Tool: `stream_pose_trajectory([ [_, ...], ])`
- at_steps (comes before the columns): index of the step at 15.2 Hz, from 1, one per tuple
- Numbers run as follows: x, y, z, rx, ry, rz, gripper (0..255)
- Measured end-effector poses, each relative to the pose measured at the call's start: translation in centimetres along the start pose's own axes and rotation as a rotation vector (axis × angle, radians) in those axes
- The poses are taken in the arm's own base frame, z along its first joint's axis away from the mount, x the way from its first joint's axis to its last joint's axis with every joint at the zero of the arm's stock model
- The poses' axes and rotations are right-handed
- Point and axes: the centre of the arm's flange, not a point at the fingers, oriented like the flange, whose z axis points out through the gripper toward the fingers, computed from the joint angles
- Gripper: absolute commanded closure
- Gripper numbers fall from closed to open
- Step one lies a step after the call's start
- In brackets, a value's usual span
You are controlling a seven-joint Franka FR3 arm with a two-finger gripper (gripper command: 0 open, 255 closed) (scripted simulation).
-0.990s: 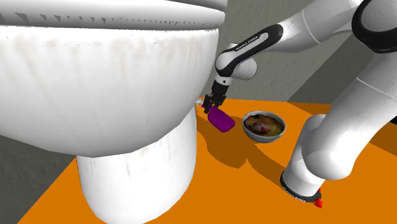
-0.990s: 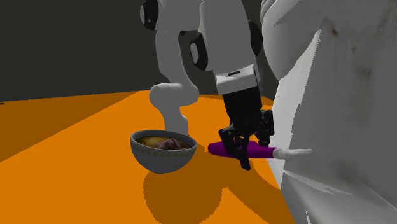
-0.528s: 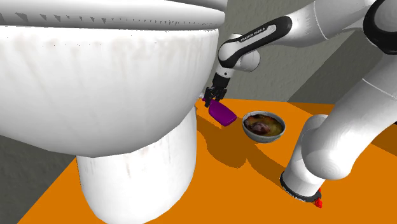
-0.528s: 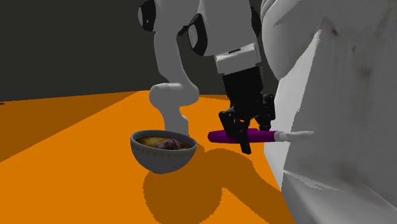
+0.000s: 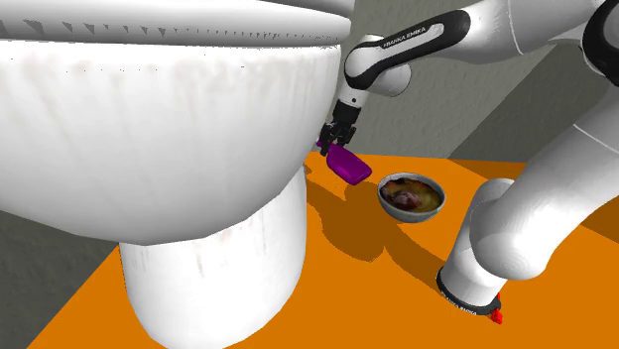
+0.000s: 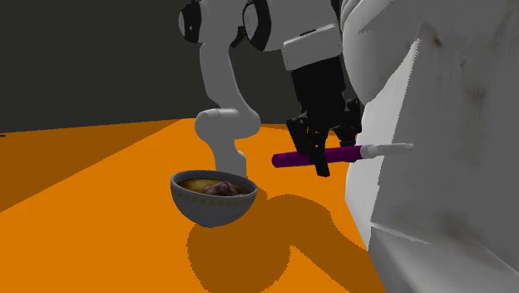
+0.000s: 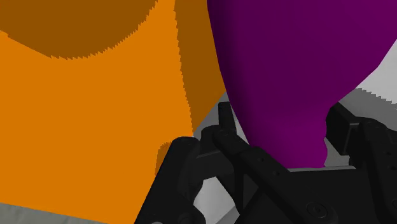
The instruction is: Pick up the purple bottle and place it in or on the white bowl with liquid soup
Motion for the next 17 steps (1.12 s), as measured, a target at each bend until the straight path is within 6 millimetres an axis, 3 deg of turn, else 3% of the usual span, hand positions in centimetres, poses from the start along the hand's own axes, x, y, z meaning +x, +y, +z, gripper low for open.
stream_pose_trajectory([
  [7,-0.1,-0.4,-3.3,0.0,0.0,0.0,255],
  [17,-10.1,6.6,-6.3,0.0,0.001,0.001,255],
])
